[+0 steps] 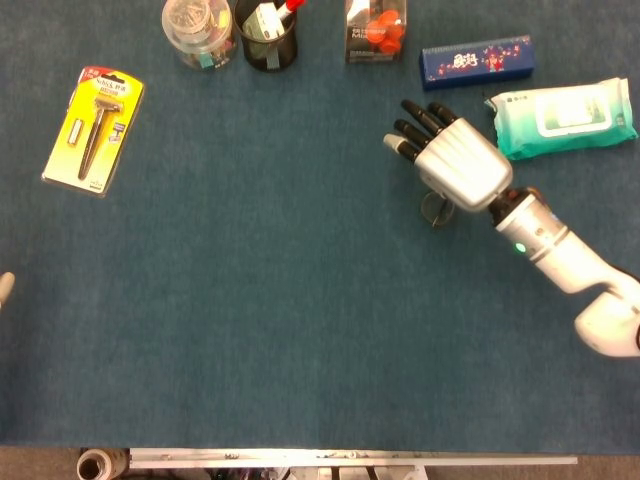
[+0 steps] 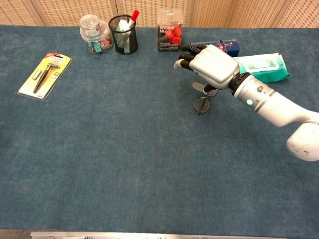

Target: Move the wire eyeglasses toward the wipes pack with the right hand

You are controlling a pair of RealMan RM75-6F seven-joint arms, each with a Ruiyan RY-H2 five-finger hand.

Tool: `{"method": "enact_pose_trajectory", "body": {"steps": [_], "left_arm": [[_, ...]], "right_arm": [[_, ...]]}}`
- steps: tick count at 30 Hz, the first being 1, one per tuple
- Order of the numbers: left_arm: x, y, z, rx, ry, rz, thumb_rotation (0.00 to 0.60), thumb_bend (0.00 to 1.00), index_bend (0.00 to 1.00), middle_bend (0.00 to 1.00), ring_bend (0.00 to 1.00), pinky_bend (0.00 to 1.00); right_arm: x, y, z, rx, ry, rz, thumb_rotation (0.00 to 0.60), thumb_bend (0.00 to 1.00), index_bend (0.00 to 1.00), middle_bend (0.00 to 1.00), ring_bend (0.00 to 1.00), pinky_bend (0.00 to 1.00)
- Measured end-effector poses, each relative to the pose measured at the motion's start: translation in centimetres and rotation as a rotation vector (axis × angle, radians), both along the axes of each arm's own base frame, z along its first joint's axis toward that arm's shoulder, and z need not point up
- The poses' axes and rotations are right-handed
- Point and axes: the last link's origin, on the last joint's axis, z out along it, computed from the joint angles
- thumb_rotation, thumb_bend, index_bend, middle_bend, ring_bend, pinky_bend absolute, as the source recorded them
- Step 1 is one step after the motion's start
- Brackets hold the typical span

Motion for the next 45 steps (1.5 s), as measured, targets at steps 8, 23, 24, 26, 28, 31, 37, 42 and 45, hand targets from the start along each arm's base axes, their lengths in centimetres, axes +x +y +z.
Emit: {"method": "enact_pose_trajectory", "body": {"steps": [8,23,24,26,28,31,37,42,45], "left_arm": [[0.0,0.0,-0.1,0.001,0.006,0.002,0.6,0.23,0.67,0.55,0.44,0.56],[0.0,0.0,-0.6,-0.012,0.009,0.006,0.6,0.23,0.67,0.55,0.44,0.56],[0.0,0.0,-0.5,-0.012,0.008,0.006,0.6,0.23,0.67,0.55,0.44,0.56],[0.0,0.0,-0.5,-0.012,0.007,0.007,0.6,0.23,0.67,0.55,0.44,0.56],[0.0,0.0,-0.5,-0.011,0.007,0.007,0.6,0.23,0.67,0.55,0.44,0.56],[0.0,0.0,-0.5,-0.009,0.006,0.005,0.6,0.23,0.67,0.55,0.44,0.56],[0.0,0.1,-0.5,-0.011,0.006,0.005,0.6,0.23,0.67,0.55,0.44,0.56],[0.0,0.1,-0.4,-0.009,0.0,0.004,0.6,0.23,0.67,0.55,0.44,0.56],[0.0,0.1,-0.4,-0.009,-0.003,0.006,0.6,0.23,0.67,0.55,0.44,0.56]], "right_arm": [[1.7,2.1,3.1,-0.043,-0.087,0.051,0.6,0.28,0.29,0.3,0.13,0.27],[1.7,2.6,10.2,-0.265,-0.124,-0.034,0.6,0.29,0.29,0.29,0.13,0.27],[1.6,2.4,10.5,-0.28,-0.118,-0.04,0.6,0.29,0.29,0.29,0.13,0.27],[1.2,1.8,10.9,-0.308,-0.108,-0.054,0.6,0.29,0.29,0.29,0.13,0.27],[0.8,1.4,11.1,-0.323,-0.1,-0.07,0.6,0.29,0.29,0.29,0.13,0.27],[0.3,0.6,11.3,-0.338,-0.092,-0.092,0.6,0.29,0.29,0.29,0.13,0.27],[-0.3,-0.9,11.1,-0.35,-0.087,-0.123,0.6,0.29,0.29,0.29,0.13,0.27],[-0.5,-2.2,10.7,-0.351,-0.088,-0.149,0.6,0.29,0.29,0.29,0.13,0.27],[-0.6,-2.8,10.4,-0.351,-0.089,-0.163,0.6,0.29,0.29,0.29,0.13,0.27]]}}
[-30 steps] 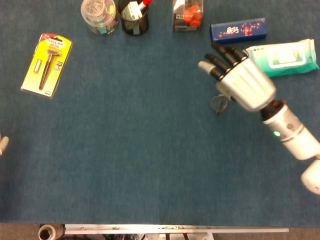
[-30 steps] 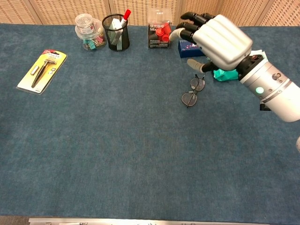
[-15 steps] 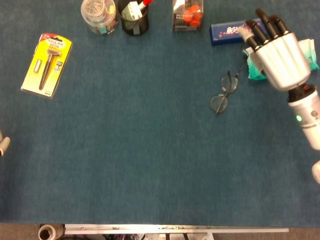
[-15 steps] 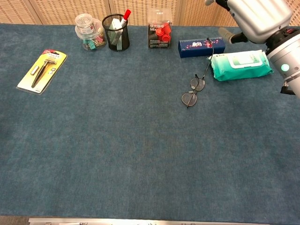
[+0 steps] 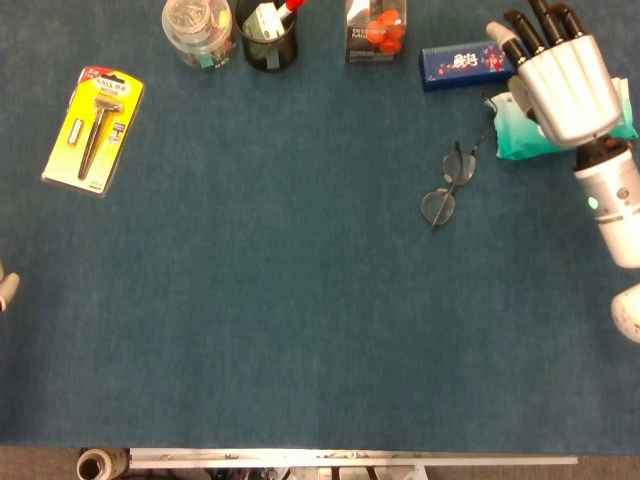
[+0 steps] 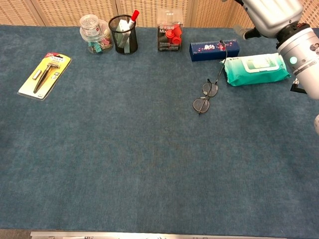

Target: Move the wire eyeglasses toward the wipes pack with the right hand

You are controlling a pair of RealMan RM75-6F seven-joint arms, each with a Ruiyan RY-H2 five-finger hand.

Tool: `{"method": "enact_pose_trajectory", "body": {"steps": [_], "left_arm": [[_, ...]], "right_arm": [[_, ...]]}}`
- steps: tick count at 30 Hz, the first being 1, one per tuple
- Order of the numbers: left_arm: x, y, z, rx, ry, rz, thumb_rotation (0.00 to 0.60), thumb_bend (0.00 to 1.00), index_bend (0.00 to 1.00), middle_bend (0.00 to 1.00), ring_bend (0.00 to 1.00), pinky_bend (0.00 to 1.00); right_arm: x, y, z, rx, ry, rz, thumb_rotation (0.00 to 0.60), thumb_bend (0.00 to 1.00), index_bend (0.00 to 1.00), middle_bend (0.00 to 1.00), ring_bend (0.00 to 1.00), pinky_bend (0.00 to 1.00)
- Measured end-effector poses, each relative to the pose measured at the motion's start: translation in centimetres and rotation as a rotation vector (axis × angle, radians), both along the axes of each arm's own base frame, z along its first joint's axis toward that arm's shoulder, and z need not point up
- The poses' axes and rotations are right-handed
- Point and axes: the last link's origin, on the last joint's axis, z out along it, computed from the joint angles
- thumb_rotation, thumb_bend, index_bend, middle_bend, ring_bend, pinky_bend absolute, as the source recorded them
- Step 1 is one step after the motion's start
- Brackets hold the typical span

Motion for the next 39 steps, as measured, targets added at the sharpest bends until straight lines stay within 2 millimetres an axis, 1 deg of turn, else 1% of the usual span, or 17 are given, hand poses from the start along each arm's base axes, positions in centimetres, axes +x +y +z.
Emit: {"method": "enact_pose_trajectory", "body": {"steps": [8,17,25,29,35,39], "left_arm": [[0.0,-0.1,0.2,0.005,-0.004,0.0,0.6,0.23,0.67,0.55,0.44,0.56],[0.0,0.0,0.4,0.011,-0.01,0.002,0.6,0.23,0.67,0.55,0.44,0.56],[0.0,0.0,0.3,0.009,-0.007,0.001,0.6,0.23,0.67,0.55,0.44,0.56],[0.0,-0.1,0.4,0.012,-0.008,0.0,0.6,0.23,0.67,0.55,0.44,0.56],[0.0,-0.1,0.3,0.01,-0.005,0.0,0.6,0.23,0.67,0.55,0.44,0.56],[0.0,0.0,0.3,0.01,-0.004,0.001,0.6,0.23,0.67,0.55,0.44,0.56]], "right_arm": [[-0.3,-1.4,-0.9,0.008,-0.007,-0.033,0.6,0.29,0.29,0.29,0.13,0.27],[-0.8,-2.2,-2.3,0.028,-0.007,-0.063,0.6,0.29,0.29,0.29,0.13,0.27],[-1.0,-2.3,-3.3,0.062,-0.012,-0.072,0.6,0.17,0.29,0.29,0.13,0.27],[-1.1,-2.2,-3.5,0.071,-0.022,-0.069,0.6,0.11,0.29,0.29,0.13,0.27],[-1.2,-2.1,-3.4,0.078,-0.044,-0.064,0.6,0.05,0.29,0.29,0.13,0.27],[-1.4,-1.9,-3.4,0.088,-0.058,-0.056,0.6,0.03,0.29,0.29,0.13,0.27]]}}
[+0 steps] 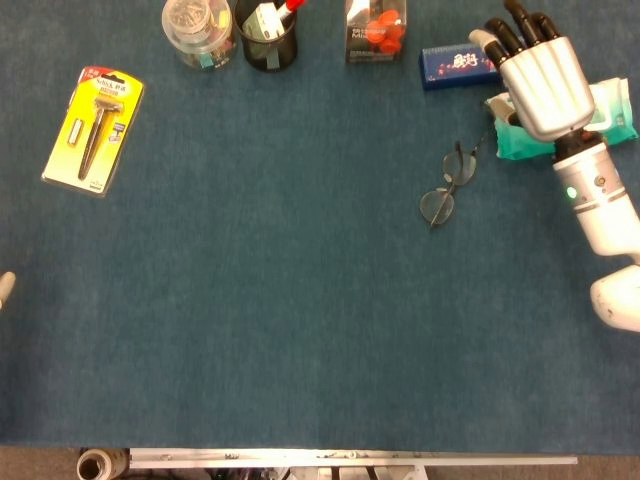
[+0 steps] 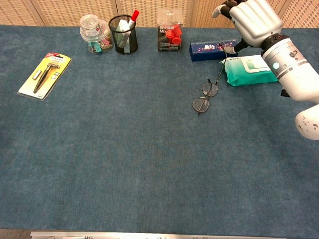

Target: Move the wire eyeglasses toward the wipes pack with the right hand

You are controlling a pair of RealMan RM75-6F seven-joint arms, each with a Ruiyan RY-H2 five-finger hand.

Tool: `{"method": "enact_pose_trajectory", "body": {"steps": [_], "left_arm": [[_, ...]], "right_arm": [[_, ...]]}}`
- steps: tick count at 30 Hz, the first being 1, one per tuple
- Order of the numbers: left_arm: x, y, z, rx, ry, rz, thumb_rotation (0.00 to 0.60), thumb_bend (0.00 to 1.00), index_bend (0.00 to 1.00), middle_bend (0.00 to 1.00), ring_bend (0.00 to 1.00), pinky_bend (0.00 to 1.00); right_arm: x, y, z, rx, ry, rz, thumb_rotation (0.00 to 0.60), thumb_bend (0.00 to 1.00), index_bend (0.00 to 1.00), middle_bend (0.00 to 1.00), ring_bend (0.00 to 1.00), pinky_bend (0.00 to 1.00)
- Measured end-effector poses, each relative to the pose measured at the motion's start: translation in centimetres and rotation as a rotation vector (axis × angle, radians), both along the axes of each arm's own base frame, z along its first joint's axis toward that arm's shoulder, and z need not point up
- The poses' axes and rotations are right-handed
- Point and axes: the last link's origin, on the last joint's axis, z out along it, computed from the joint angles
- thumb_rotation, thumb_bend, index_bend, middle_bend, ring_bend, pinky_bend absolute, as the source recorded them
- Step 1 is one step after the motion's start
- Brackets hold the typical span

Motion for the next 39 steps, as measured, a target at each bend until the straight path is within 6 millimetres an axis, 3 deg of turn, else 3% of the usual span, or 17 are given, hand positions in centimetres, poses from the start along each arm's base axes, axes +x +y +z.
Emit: {"method": "enact_pose_trajectory", "body": {"steps": [16,39], "left_arm": [[0.0,0.0,0.0,0.002,-0.002,-0.001,0.6,0.23,0.67,0.55,0.44,0.56],[0.1,-0.1,0.2,0.004,-0.007,-0.002,0.6,0.23,0.67,0.55,0.44,0.56]], "right_arm": [[-0.1,1.3,-1.3,0.071,-0.013,0.035,0.6,0.0,0.29,0.29,0.13,0.27],[-0.6,3.7,-4.9,0.183,0.042,0.055,0.6,0.0,0.29,0.29,0.13,0.27]]}}
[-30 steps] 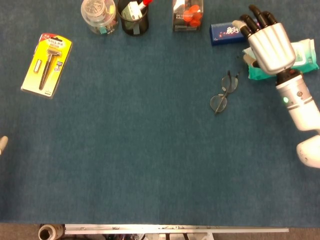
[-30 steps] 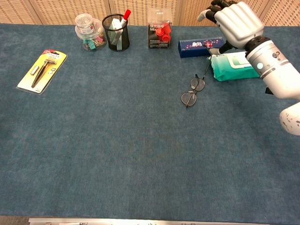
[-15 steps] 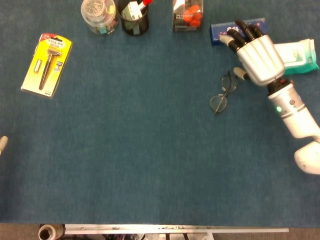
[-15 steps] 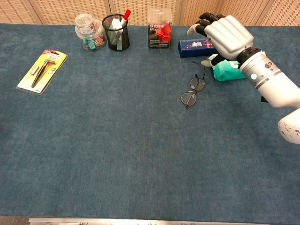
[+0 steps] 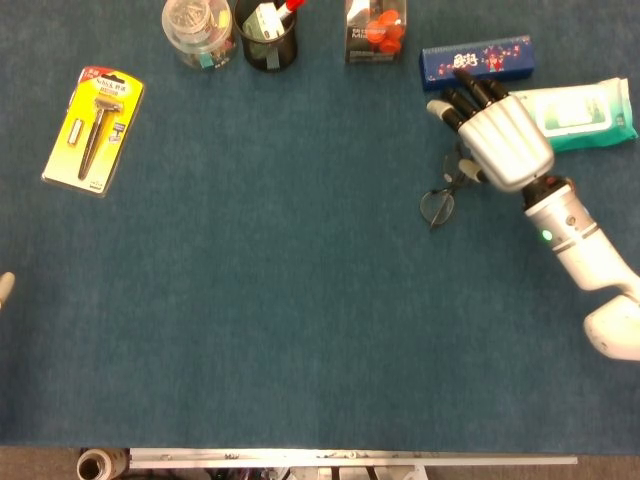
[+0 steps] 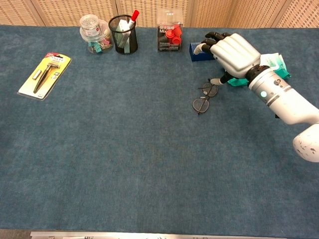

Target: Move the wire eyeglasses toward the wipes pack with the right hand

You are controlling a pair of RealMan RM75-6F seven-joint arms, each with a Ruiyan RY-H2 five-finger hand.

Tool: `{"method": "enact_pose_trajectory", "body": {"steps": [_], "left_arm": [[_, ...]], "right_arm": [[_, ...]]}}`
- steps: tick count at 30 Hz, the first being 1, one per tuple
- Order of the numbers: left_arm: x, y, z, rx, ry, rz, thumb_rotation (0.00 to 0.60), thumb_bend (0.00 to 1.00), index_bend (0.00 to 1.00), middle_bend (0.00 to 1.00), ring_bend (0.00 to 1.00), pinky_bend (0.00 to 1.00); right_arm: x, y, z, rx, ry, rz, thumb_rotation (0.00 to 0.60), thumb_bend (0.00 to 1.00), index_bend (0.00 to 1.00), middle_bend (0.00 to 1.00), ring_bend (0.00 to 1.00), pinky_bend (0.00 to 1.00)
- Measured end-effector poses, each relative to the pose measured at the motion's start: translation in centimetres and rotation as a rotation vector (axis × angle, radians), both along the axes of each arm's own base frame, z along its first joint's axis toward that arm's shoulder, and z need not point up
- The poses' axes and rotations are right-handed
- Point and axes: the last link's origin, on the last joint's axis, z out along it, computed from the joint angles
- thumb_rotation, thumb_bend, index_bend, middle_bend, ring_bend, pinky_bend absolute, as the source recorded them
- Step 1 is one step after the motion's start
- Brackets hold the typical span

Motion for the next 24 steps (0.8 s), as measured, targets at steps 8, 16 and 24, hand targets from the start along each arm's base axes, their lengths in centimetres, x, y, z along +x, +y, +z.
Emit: {"method": "enact_pose_trajectory", "body": {"steps": [8,16,24], "left_arm": [[0.0,0.0,0.0,0.0,0.001,0.002,0.6,0.23,0.67,0.55,0.44,0.56],[0.0,0.0,0.0,0.0,0.001,0.001,0.6,0.23,0.67,0.55,0.44,0.56],[0.1,-0.1,0.1,0.003,-0.002,0.0,0.6,0.23,0.67,0.55,0.44,0.56]], "right_arm": [[-0.7,0.3,-0.8,0.018,0.02,-0.012,0.6,0.0,0.29,0.29,0.13,0.27],[-1.0,0.3,-1.4,0.03,0.029,-0.019,0.6,0.0,0.29,0.29,0.13,0.27],[-1.3,0.4,-1.8,0.039,0.038,-0.025,0.6,0.0,0.29,0.29,0.13,0.27]]}}
